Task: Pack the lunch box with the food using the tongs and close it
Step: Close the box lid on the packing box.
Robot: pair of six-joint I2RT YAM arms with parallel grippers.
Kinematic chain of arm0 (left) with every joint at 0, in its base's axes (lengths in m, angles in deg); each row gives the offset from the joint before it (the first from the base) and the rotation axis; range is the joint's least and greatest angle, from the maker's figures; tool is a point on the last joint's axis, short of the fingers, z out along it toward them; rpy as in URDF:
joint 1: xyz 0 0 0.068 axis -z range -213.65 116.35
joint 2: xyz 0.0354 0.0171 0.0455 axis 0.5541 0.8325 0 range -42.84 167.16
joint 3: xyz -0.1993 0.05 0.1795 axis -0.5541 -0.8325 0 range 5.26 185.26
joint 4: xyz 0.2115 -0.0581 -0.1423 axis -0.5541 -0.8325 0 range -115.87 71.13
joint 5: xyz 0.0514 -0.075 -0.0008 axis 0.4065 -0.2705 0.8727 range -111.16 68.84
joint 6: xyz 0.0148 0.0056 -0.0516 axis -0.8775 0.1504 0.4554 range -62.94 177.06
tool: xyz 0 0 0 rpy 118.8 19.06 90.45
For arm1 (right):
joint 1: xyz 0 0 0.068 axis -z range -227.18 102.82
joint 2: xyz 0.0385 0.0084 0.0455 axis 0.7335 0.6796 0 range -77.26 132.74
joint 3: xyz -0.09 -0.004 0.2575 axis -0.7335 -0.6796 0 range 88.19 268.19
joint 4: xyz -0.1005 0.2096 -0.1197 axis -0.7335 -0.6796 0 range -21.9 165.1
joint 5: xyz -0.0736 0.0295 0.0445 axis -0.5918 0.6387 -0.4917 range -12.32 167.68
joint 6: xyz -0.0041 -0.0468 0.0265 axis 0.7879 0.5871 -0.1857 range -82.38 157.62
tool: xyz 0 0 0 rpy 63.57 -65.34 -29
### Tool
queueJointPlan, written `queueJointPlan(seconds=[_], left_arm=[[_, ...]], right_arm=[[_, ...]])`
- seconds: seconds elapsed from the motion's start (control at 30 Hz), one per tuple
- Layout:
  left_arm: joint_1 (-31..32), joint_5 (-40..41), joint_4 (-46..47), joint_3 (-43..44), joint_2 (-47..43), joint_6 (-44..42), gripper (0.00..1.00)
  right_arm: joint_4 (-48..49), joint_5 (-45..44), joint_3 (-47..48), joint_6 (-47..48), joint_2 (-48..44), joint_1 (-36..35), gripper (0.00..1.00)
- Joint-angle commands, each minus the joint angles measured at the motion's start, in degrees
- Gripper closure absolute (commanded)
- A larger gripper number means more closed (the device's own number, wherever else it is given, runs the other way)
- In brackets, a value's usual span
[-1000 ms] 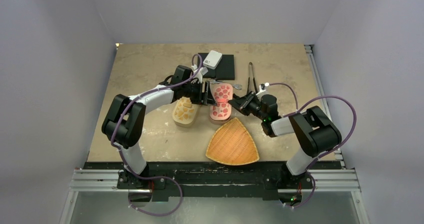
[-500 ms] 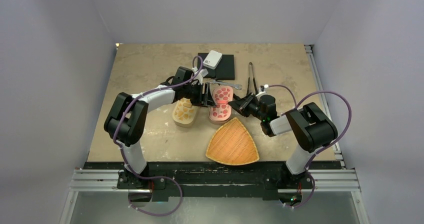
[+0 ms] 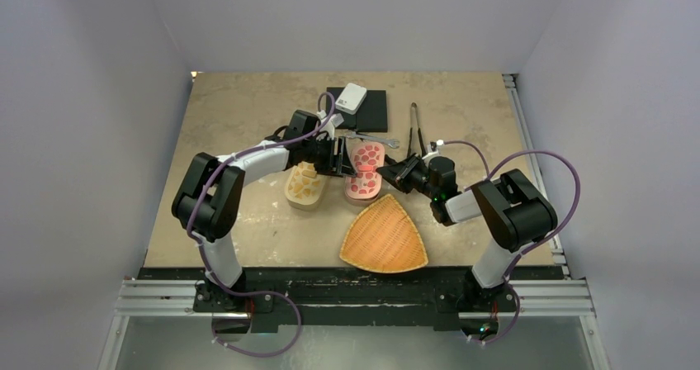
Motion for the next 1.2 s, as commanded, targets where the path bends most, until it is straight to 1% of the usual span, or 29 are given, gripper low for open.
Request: queueJointPlan(seconds=[0.0, 0.13, 0.43, 1.17], left_arm=[[-0.4, -0.3, 0.7, 1.7, 0.2, 0.6, 0.47], [-0.4, -0.4, 0.6, 1.7, 0.5, 0.7, 0.47], [-0.4, -0.4, 0.5, 1.8, 0.4, 0.6, 0.47], [-0.4, -2.5, 1.3, 1.7, 2.2, 1.6, 0.52]], right_arm=[[3.8, 0.9, 1.3, -1.2, -1.7, 0.1, 1.00], [5.3, 1.7, 1.0, -2.4, -1.5, 0.1, 1.00], [2.9, 0.5, 1.1, -1.1, -2.7, 0.0, 1.00], [4.1, 0.1, 2.5, -1.2, 2.0, -0.8, 1.00]])
